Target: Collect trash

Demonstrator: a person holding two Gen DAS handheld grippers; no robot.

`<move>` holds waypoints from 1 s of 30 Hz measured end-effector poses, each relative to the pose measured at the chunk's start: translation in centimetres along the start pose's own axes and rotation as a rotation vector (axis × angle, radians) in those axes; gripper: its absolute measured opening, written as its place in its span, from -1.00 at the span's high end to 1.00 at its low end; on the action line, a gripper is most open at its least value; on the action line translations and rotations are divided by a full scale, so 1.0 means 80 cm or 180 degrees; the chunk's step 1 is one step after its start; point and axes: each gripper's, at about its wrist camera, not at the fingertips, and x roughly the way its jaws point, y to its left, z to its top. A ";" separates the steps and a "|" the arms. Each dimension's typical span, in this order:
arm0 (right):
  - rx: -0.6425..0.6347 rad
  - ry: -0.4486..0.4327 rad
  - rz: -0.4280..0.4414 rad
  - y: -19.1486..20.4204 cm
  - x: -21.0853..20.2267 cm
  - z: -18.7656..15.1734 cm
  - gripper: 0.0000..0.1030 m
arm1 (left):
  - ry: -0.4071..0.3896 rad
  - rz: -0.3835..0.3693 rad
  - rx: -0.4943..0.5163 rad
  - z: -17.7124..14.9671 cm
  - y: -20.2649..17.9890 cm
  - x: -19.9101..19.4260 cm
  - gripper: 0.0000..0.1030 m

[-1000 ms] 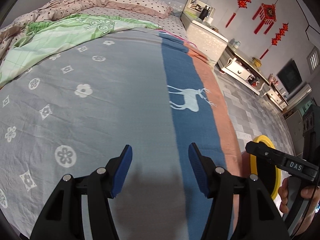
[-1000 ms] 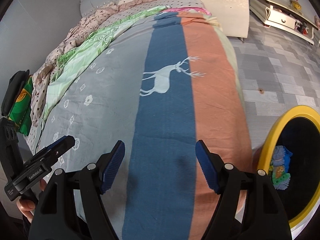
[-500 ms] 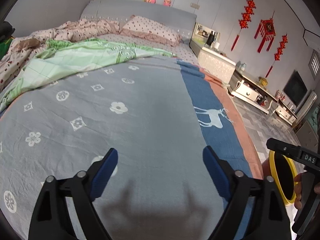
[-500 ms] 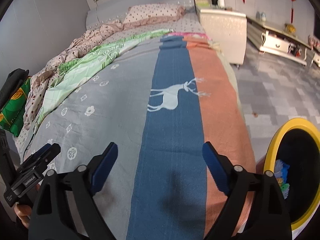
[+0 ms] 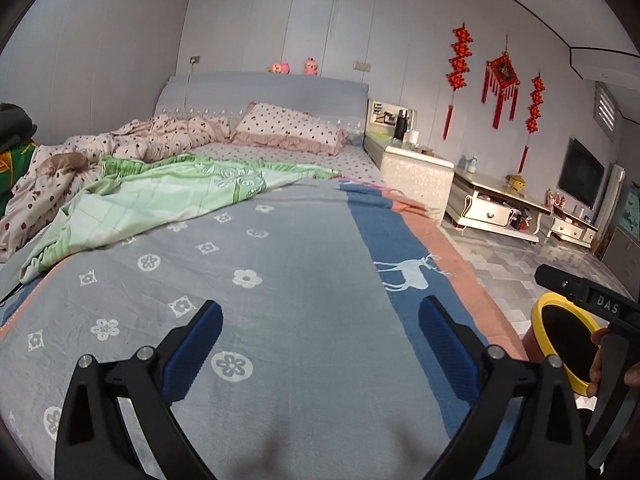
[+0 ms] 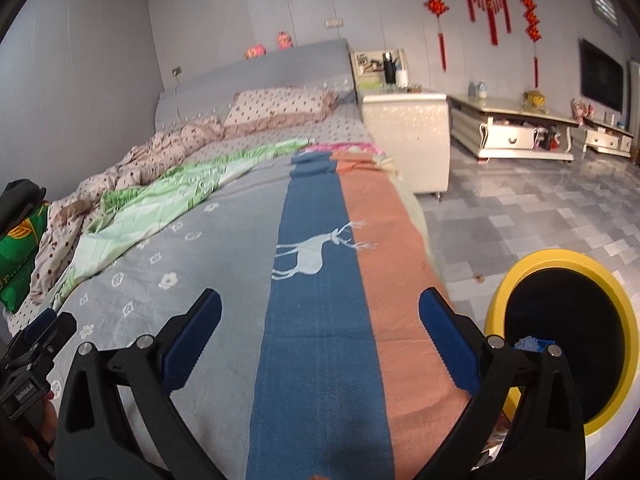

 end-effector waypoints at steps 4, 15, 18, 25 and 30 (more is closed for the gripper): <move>0.0007 -0.0265 -0.0110 -0.003 -0.034 -0.008 -0.84 | -0.0160 0.0011 0.0012 -0.002 -0.011 -0.029 -0.84; 0.0033 -0.0619 -0.0260 0.000 -0.100 -0.043 -0.84 | -0.0447 -0.0121 0.0006 -0.007 -0.044 -0.099 -0.84; -0.0027 -0.0681 -0.0318 0.005 -0.110 -0.050 -0.84 | -0.0511 -0.0117 0.0044 -0.008 -0.052 -0.110 -0.84; -0.0080 -0.0823 -0.0371 0.013 -0.130 -0.053 -0.84 | -0.0536 -0.0138 0.0060 -0.006 -0.058 -0.123 -0.84; -0.0074 -0.0824 -0.0378 0.015 -0.136 -0.055 -0.84 | -0.0562 -0.0129 0.0097 -0.005 -0.062 -0.125 -0.84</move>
